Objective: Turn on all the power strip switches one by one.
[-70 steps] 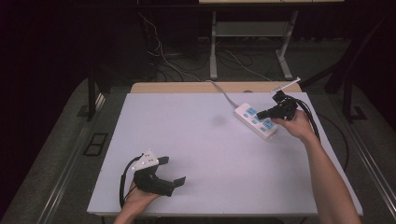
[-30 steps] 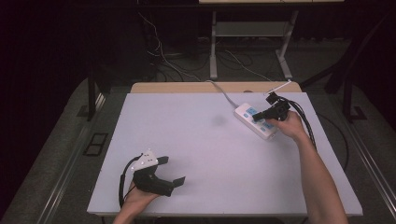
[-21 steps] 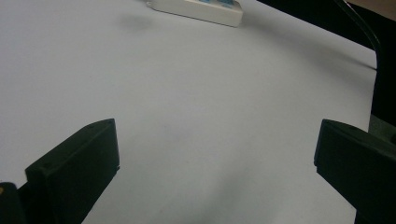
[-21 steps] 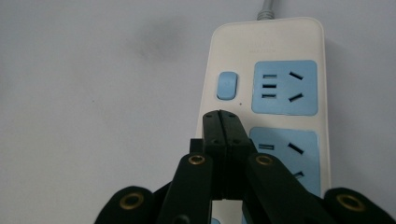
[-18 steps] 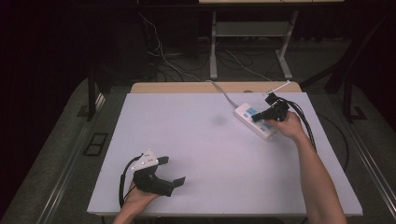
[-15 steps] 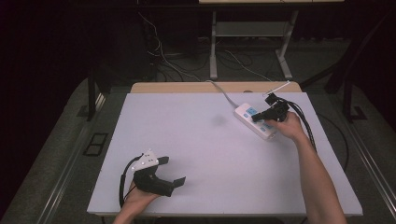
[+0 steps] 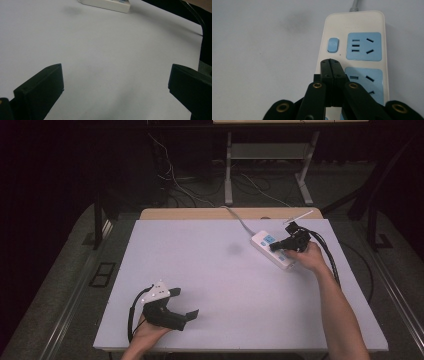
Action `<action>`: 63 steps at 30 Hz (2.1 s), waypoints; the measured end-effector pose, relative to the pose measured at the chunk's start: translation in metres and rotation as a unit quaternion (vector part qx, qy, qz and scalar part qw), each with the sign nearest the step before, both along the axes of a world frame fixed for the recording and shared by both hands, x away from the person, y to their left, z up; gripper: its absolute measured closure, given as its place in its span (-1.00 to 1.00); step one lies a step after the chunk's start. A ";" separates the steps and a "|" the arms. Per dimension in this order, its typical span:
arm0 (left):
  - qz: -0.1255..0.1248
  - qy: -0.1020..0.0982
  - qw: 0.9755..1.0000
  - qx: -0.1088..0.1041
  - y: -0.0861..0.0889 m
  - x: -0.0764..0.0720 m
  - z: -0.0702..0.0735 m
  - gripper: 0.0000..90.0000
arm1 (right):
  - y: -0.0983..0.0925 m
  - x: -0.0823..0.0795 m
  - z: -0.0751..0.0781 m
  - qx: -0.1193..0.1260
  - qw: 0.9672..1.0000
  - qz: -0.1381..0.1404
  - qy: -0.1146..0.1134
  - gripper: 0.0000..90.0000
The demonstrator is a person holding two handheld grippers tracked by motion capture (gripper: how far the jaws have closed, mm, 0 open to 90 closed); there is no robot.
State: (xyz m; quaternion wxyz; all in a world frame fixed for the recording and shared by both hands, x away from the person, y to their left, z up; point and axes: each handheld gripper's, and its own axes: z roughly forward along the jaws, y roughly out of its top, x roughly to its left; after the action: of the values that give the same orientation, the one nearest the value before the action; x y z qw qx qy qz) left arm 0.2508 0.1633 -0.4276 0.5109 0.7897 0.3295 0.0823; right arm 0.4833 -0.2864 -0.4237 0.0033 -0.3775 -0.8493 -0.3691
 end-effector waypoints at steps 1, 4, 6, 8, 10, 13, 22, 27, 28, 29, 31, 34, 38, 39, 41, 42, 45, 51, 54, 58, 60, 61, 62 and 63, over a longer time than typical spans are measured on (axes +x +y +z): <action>0.000 0.000 1.000 0.000 0.000 0.000 0.000 -1.00 | 0.000 0.000 0.000 0.001 1.000 -0.002 0.002 1.00; -0.001 0.001 1.000 0.000 0.000 0.000 0.000 -1.00 | -0.001 0.001 -0.001 0.006 1.000 -0.006 0.009 1.00; -0.002 0.001 1.000 0.002 0.000 0.000 -0.001 -1.00 | 0.000 0.002 0.000 0.002 1.000 -0.003 0.011 1.00; -0.002 0.001 1.000 0.001 0.000 0.000 -0.001 -1.00 | 0.000 0.002 -0.001 0.000 1.000 -0.004 0.012 1.00; -0.001 0.001 1.000 0.001 0.000 0.000 0.000 -1.00 | 0.000 0.002 -0.001 0.000 1.000 -0.004 0.010 1.00; -0.001 0.001 1.000 0.002 0.000 0.000 0.000 -1.00 | 0.001 0.001 0.000 -0.004 1.000 -0.005 0.008 1.00; 0.000 0.001 1.000 -0.001 0.001 0.001 0.000 -1.00 | 0.006 0.000 0.003 -0.029 1.000 0.000 -0.003 1.00; 0.000 0.002 1.000 -0.002 0.000 0.001 0.000 -1.00 | 0.008 -0.001 0.007 -0.050 0.999 0.002 -0.012 1.00; -0.001 0.002 1.000 -0.002 0.000 0.001 0.000 -1.00 | 0.008 -0.001 0.008 -0.053 0.999 0.003 -0.010 1.00; -0.001 0.002 1.000 -0.002 0.000 0.001 0.000 -1.00 | 0.008 -0.001 0.008 -0.053 0.999 0.005 -0.007 1.00; 0.000 0.001 1.000 -0.002 0.001 0.001 0.000 -1.00 | 0.007 -0.002 0.010 -0.053 0.999 0.002 -0.007 1.00; 0.001 0.001 1.000 -0.003 0.001 0.001 0.000 -1.00 | 0.005 -0.001 0.013 -0.044 0.999 0.000 -0.010 1.00; 0.001 0.000 1.000 -0.003 0.001 0.001 0.000 -1.00 | 0.004 0.000 0.021 -0.040 0.999 0.000 -0.014 1.00; 0.000 0.001 1.000 -0.003 0.001 0.001 0.000 -1.00 | 0.005 0.001 0.023 -0.040 0.999 0.000 -0.013 1.00; 0.000 0.001 1.000 -0.003 0.001 0.001 0.000 -1.00 | 0.006 0.002 0.028 -0.041 0.999 0.000 -0.016 1.00; 0.000 0.001 1.000 -0.003 0.001 0.001 0.000 -1.00 | 0.007 0.004 0.030 -0.041 0.999 0.002 -0.019 1.00; 0.001 0.000 1.000 -0.004 0.001 0.000 0.001 -1.00 | 0.009 0.007 0.036 -0.042 0.999 0.003 -0.021 1.00; 0.002 0.000 1.000 -0.005 0.002 0.000 0.001 -1.00 | 0.014 0.013 0.044 -0.046 0.999 -0.001 -0.026 1.00; 0.002 0.000 1.000 -0.005 0.002 0.000 0.001 -1.00 | 0.016 0.016 0.043 -0.039 0.999 -0.004 -0.026 1.00; 0.001 0.000 1.000 -0.005 0.002 0.000 0.001 -1.00 | 0.019 0.019 0.039 -0.041 0.999 -0.007 -0.023 1.00; 0.000 0.000 1.000 -0.004 0.002 0.000 0.001 -1.00 | 0.020 0.020 0.036 -0.042 0.999 -0.008 -0.019 1.00; 0.000 0.000 1.000 -0.004 0.002 0.000 0.001 -1.00 | 0.021 0.021 0.034 -0.043 0.999 -0.008 -0.019 1.00; 0.000 0.000 1.000 -0.004 0.002 0.000 0.001 -1.00 | 0.022 0.021 0.033 -0.043 0.999 -0.011 -0.016 1.00; 0.000 0.000 1.000 -0.004 0.002 0.000 0.001 -1.00 | 0.023 0.022 0.032 -0.041 0.999 -0.010 -0.017 1.00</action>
State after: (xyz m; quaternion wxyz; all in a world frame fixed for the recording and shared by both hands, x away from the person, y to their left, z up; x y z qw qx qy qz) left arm 0.2509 0.1648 -0.4265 0.5144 0.7875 0.3298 0.0808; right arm 0.5052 -0.2636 -0.3919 -0.0300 -0.3796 -0.8598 -0.3403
